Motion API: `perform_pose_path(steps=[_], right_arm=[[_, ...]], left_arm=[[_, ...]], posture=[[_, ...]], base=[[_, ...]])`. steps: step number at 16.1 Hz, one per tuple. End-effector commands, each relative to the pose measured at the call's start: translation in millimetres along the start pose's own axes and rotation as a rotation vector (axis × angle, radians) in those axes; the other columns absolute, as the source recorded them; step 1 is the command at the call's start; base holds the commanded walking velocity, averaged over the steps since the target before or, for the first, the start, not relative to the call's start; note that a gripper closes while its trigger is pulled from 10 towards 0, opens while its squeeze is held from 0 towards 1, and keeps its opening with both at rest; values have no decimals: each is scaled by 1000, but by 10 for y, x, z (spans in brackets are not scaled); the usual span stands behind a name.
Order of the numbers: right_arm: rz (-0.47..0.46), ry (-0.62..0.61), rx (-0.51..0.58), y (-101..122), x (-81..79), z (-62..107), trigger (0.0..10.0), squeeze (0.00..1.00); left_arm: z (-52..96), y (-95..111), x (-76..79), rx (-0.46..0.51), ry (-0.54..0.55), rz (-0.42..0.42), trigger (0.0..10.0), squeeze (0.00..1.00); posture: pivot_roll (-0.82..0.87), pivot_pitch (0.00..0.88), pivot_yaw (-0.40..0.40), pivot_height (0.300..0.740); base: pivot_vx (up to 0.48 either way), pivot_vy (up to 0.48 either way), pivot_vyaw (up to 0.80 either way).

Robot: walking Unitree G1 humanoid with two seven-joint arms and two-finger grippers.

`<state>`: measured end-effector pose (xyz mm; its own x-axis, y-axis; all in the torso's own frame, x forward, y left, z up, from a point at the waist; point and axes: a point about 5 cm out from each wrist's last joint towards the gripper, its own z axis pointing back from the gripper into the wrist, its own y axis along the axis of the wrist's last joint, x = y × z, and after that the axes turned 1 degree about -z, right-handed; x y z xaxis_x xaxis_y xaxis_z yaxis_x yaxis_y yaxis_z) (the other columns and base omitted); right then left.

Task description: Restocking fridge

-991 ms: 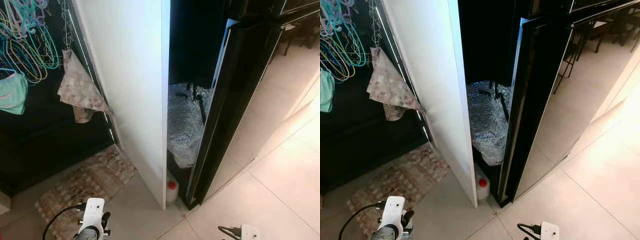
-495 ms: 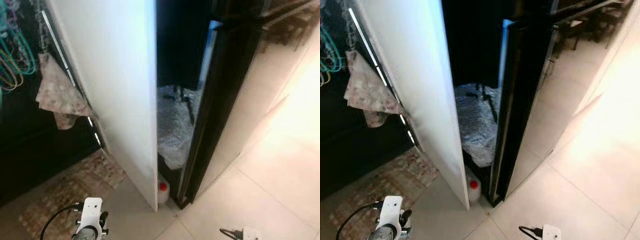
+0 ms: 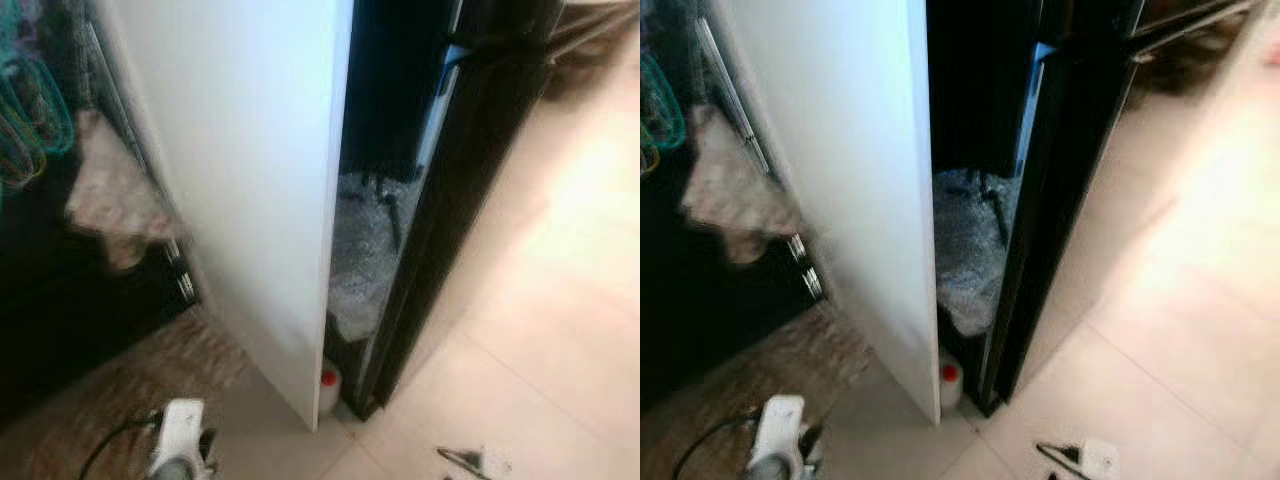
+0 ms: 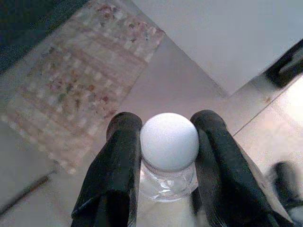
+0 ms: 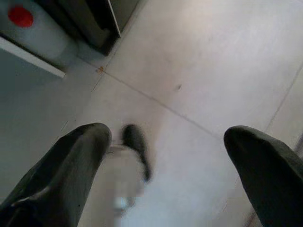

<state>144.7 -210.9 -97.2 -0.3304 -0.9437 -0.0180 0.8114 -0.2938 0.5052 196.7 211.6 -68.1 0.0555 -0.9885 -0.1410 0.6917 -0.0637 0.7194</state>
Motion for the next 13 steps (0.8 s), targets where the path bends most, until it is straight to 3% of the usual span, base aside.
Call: perform_pose_path(steps=[1, 3, 8, 13], right_arm=[[3, -12, -8, -19, 27, 4, 10000, 0], [4, -6, -2, -4, -15, -1, 10000, 0], [-6, -1, 16, 36, -62, -8, 10000, 0], [-8, -5, 27, 65, -49, -10, 10000, 0]], left_arm=[[-37, 111, 21, 25, -1, 12, 10000, 0], [-39, 118, 15, 26, 0, 14, 10000, 0], [-38, 114, 55, 25, -17, 15, 10000, 0], [-36, 106, 76, 23, -27, 13, 10000, 0]], posture=[[-21, 0, 32, 740], [-20, 0, 33, 740], [-15, 0, 34, 740], [-14, 0, 31, 740]], base=[[0, 296, -788], [0, 300, -706], [0, 283, 0], [0, 220, -751]])
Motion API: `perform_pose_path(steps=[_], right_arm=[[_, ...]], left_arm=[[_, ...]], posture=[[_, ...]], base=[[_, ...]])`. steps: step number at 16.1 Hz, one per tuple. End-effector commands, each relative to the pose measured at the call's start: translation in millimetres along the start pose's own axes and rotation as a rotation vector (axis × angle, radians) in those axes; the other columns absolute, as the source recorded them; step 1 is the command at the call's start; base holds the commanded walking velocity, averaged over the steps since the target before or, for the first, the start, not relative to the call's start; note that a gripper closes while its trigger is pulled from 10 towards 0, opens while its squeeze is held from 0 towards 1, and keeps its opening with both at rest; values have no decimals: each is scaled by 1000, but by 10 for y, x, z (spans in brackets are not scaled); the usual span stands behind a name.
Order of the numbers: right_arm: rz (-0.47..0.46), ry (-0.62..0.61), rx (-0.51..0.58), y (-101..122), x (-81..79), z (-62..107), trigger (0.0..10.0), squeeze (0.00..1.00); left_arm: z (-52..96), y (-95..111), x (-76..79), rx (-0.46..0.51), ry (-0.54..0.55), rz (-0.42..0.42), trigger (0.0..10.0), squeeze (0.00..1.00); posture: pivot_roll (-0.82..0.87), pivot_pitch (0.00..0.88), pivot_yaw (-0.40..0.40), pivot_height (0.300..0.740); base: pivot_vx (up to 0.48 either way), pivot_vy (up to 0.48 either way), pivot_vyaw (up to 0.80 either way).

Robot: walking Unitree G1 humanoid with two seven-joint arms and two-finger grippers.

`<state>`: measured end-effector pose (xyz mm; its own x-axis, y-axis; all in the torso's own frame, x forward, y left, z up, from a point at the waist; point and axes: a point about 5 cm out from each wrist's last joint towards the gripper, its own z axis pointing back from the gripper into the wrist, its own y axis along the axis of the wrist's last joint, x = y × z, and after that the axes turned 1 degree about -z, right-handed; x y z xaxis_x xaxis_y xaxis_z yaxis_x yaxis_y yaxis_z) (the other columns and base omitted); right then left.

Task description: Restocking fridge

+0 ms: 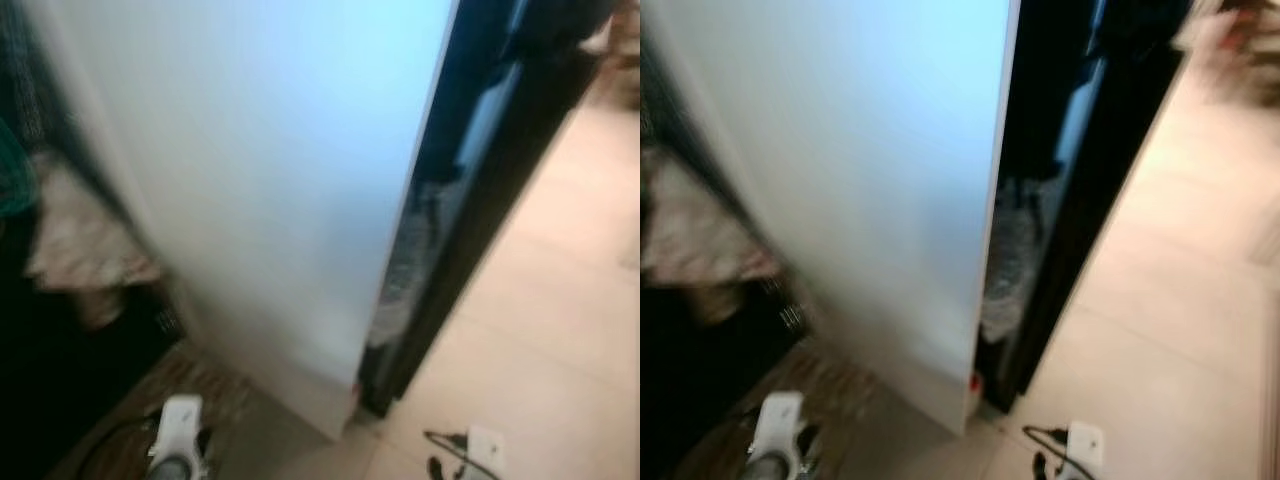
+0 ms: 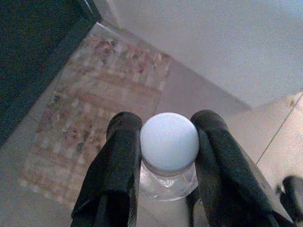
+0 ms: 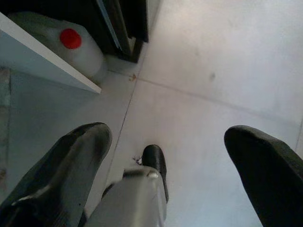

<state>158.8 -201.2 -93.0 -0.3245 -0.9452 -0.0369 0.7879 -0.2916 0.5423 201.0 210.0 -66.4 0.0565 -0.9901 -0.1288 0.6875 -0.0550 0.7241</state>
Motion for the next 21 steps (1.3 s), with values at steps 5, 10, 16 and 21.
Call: perform_pose_path(steps=[5, 10, 16, 21], right_arm=[[-6, -44, -7, -24, 157, 14, 10000, 0], [0, -38, -14, -35, 138, 14, 10000, 0], [-1, -30, -12, -36, 111, 12, 10000, 0], [-31, -29, 44, 63, 118, 4, 10000, 0]], left_arm=[[-21, 69, 93, 22, -37, 7, 10000, 0], [-11, 30, 104, 7, -41, -3, 10000, 0], [-9, 20, 108, 2, -38, -5, 10000, 0], [-2, -18, 99, -19, -27, -5, 10000, 0]], posture=[[-8, 0, 29, 740], [-7, 0, 30, 740], [-8, 0, 30, 740], [-11, 0, 27, 740]], base=[[0, 0, 0], [0, 0, -751], [0, 0, -624], [0, 0, 0]])
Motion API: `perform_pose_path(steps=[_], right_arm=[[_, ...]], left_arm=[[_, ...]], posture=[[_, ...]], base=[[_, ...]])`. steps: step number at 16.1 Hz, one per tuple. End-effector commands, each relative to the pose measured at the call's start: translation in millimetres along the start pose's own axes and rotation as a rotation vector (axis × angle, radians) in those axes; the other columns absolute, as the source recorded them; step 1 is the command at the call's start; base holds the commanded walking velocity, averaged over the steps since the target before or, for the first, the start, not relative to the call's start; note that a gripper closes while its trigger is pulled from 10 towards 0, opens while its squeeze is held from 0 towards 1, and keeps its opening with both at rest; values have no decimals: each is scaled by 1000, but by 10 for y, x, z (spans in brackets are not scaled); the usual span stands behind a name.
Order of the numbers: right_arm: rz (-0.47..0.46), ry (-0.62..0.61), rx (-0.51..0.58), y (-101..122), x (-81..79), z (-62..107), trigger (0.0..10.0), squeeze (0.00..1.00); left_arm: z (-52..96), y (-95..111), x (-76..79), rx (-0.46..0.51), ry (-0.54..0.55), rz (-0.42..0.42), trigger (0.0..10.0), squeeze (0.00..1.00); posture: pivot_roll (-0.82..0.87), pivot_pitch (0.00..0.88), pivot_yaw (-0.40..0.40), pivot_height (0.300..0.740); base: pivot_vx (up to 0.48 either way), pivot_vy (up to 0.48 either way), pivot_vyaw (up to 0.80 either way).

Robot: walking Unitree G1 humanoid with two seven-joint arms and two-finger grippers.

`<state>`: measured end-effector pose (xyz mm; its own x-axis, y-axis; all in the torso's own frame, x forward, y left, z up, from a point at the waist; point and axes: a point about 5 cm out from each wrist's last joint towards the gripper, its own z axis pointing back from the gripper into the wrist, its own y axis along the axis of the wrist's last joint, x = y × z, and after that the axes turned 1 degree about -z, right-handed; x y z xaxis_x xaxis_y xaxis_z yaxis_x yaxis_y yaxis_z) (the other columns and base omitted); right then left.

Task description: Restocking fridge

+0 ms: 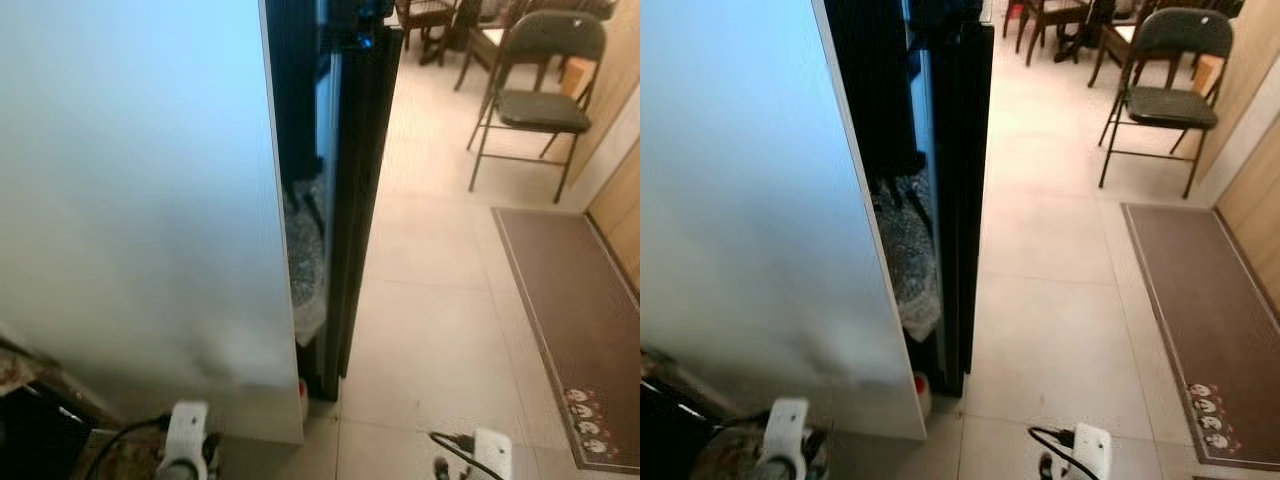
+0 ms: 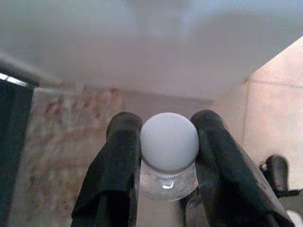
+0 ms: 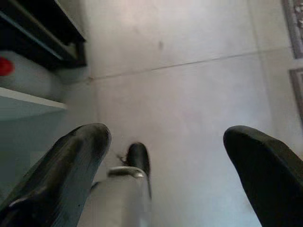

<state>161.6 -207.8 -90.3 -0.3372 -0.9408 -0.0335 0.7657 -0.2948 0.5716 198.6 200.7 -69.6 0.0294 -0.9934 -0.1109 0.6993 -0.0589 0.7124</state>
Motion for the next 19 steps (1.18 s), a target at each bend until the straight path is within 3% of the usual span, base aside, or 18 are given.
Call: perform_pose_path(steps=[1, 3, 4, 7, 8, 10, 11, 13, 15, 16, 19], right_arm=[[-14, -12, 46, 92, 61, -6, 10000, 0], [4, 15, 165, 341, 26, -23, 10000, 0], [31, 55, 266, 553, -37, -22, 10000, 0], [71, 142, 420, 932, -215, 2, 10000, 0], [162, 220, 529, 1142, -409, 57, 10000, 0], [124, 270, 688, 1468, -599, 177, 10000, 0], [154, 269, 756, 1598, -638, 235, 10000, 0], [82, 264, 907, 1926, -756, 398, 10000, 0], [71, 301, 953, 2022, -871, 480, 10000, 0], [110, 371, 976, 2034, -995, 555, 10000, 0], [126, 344, 925, 1917, -919, 480, 10000, 0]], left_arm=[[-6, 8, 2, -5, 6, 2, 10000, 0], [-5, 8, -4, -3, 10, 5, 10000, 0], [-4, 8, -17, -1, 13, 5, 10000, 0], [-5, 9, -38, -5, 14, -2, 10000, 0], [-7, 16, -36, -4, 11, -9, 10000, 0], [-15, 43, -44, 5, 18, -4, 10000, 0], [-14, 41, -50, 5, 23, -1, 10000, 0], [-7, 27, -81, 4, 35, 7, 10000, 0], [-5, 21, -83, 2, 36, 8, 10000, 0], [-6, 25, -78, 4, 37, 15, 10000, 0], [-7, 23, -74, 2, 42, 32, 10000, 0]], posture=[[-10, 0, 27, 740], [-10, 0, 26, 740], [-16, 0, 29, 740], [-52, 0, 37, 740], [-54, 0, 33, 740], [-44, 0, 27, 740], [-39, 0, 25, 740], [-37, 0, 28, 740], [-37, 0, 27, 740], [-32, 0, 21, 740], [-33, 0, 12, 740]], base=[[0, 0, 0], [0, 0, 0], [0, 0, 0], [0, 0, 0], [0, 0, 0], [0, 0, 0], [0, 0, 0], [0, 0, 0], [0, 0, 0], [0, 0, 0], [0, 0, 0]])
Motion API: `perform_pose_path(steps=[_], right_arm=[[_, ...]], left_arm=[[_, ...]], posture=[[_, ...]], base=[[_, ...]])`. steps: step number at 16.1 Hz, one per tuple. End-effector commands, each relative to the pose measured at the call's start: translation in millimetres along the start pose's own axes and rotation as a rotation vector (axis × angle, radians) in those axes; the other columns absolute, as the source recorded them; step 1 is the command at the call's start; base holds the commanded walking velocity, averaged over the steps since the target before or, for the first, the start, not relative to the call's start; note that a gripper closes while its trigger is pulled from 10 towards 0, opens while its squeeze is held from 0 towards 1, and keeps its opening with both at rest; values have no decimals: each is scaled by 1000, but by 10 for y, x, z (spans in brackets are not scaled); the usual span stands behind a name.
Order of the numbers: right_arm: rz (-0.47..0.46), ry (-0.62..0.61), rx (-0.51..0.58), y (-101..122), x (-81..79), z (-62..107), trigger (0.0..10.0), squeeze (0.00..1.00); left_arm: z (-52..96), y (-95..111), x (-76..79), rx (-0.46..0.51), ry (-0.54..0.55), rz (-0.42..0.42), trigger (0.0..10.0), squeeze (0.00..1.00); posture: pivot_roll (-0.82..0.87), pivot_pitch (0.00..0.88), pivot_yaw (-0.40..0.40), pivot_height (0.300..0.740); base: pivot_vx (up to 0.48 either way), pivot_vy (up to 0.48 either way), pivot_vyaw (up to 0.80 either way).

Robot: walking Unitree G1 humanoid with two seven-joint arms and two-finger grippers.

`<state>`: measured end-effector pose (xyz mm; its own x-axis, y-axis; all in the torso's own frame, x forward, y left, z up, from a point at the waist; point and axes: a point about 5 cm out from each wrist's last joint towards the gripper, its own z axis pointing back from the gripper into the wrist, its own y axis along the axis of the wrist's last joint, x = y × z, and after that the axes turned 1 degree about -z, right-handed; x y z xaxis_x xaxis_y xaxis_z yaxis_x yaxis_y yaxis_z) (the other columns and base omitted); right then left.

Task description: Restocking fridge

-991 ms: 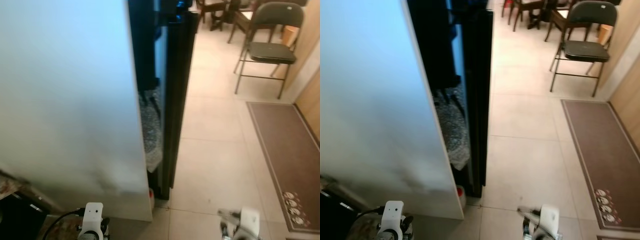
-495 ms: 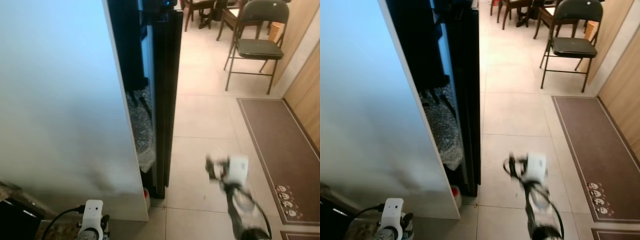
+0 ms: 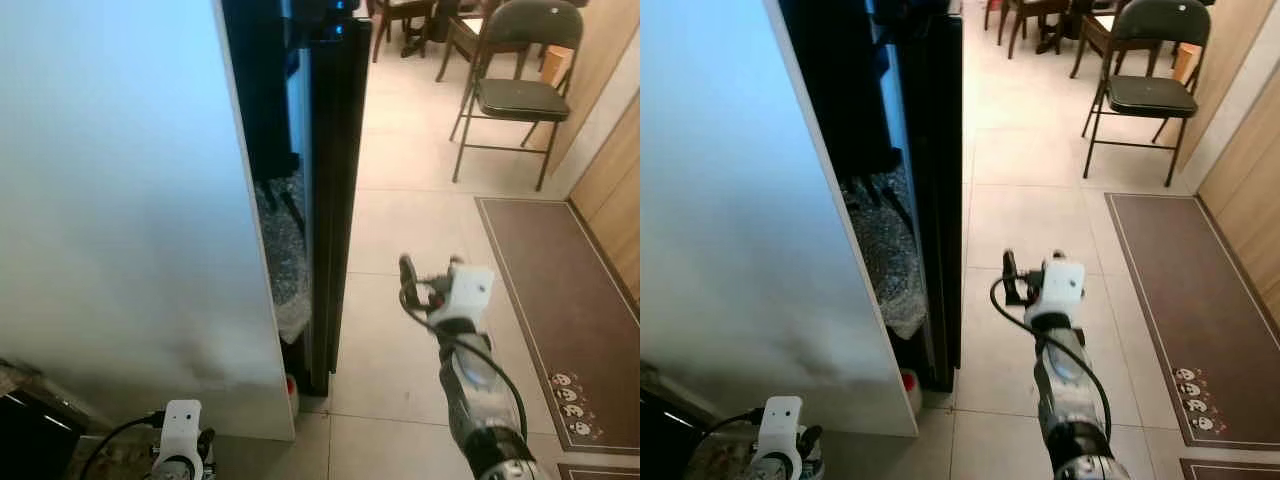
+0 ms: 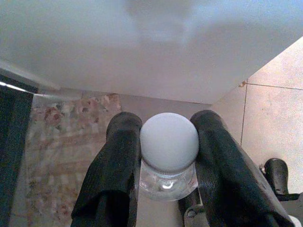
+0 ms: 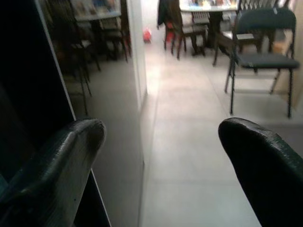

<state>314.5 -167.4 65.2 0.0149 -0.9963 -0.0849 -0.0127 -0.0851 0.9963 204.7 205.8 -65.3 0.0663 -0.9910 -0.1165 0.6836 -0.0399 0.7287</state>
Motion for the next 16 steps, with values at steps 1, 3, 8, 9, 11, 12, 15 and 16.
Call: perform_pose_path(steps=[1, 3, 8, 9, 11, 12, 15, 16], right_arm=[[-9, -34, -41, -75, 67, 47, 10000, 0], [-30, -106, -83, -135, 213, 99, 10000, 0], [-36, -117, -85, -107, 250, 68, 10000, 0], [-39, -118, -85, -99, 245, 60, 10000, 0], [-42, -113, -81, -87, 232, 49, 10000, 0], [-44, -113, -83, -89, 233, 50, 10000, 0], [-43, -114, -85, -94, 235, 51, 10000, 0], [-42, -114, -88, -97, 235, 49, 10000, 0]], left_arm=[[12, -46, -16, -19, 12, 12, 10000, 0], [13, -49, -11, -20, 13, 19, 10000, 0], [13, -54, -13, -23, 13, 20, 10000, 0], [13, -54, -12, -23, 13, 21, 10000, 0], [10, -44, -5, -19, 11, 21, 10000, 0], [9, -40, -2, -18, 10, 19, 10000, 0], [10, -46, 0, -21, 9, 19, 10000, 0], [10, -46, 1, -22, 8, 20, 10000, 0]], posture=[[-29, 0, 12, 740], [-32, 0, 13, 740], [-31, 0, 14, 740], [-31, 0, 14, 740], [-31, 1, 15, 740], [-31, 1, 15, 740], [-31, 1, 15, 740], [-27, 1, 15, 740]], base=[[0, 0, 0], [0, 139, 0], [0, 284, 0], [0, 289, 0], [0, 287, 0], [0, 285, 0], [0, 285, 0], [0, 292, 0]])
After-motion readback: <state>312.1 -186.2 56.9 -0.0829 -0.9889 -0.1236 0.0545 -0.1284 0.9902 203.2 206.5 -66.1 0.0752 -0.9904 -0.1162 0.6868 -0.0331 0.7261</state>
